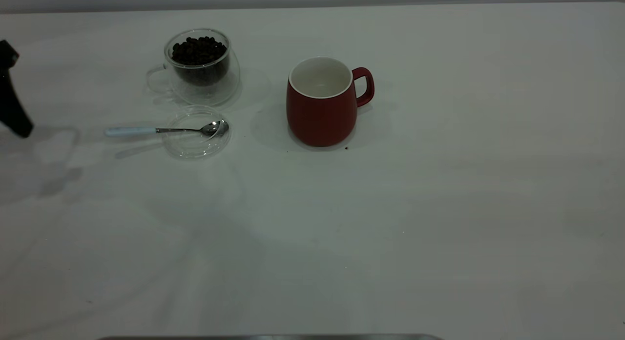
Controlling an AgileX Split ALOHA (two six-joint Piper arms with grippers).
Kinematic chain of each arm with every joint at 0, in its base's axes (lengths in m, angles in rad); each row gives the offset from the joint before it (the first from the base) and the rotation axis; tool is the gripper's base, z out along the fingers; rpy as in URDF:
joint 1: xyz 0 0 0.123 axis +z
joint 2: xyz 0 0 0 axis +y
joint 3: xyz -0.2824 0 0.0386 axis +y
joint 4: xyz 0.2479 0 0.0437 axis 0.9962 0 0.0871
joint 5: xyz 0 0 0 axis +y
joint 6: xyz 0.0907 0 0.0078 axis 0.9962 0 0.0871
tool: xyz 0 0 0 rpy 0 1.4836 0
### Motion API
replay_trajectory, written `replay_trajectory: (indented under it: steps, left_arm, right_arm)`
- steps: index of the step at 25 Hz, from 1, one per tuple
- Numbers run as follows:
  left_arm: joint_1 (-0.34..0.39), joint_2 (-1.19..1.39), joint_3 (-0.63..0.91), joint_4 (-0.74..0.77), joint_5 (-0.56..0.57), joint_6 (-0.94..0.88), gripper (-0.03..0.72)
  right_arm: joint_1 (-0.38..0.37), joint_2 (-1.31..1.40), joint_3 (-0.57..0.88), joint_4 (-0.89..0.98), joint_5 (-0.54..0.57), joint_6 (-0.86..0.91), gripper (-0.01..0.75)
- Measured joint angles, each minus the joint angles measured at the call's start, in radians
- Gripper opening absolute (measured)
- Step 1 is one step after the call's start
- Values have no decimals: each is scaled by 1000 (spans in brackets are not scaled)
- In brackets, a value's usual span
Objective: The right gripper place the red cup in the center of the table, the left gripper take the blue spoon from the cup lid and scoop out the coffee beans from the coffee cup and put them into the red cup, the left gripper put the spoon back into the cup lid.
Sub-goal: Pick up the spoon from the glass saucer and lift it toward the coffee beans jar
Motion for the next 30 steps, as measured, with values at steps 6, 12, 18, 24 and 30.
replay_trajectory:
  steps: [6,12,18,24,30]
  left_arm:
    - [6,86,-7,-349,47,403,504]
    - [6,109,-7,-567,14,636,504]
    - [3,116,-7,-587,-29,652,567]
    - [1,159,-7,-592,-39,677,607]
    - [0,203,-8,-636,-59,727,581]
  right_arm:
    - [0,0,0,0,0,0,532]
    - [0,0,0,0,0,0,532]
    - [0,0,0,0,0,0,532]
    - [0,0,0,0,0,0,532]
    - [0,0,0,0,0,0,532]
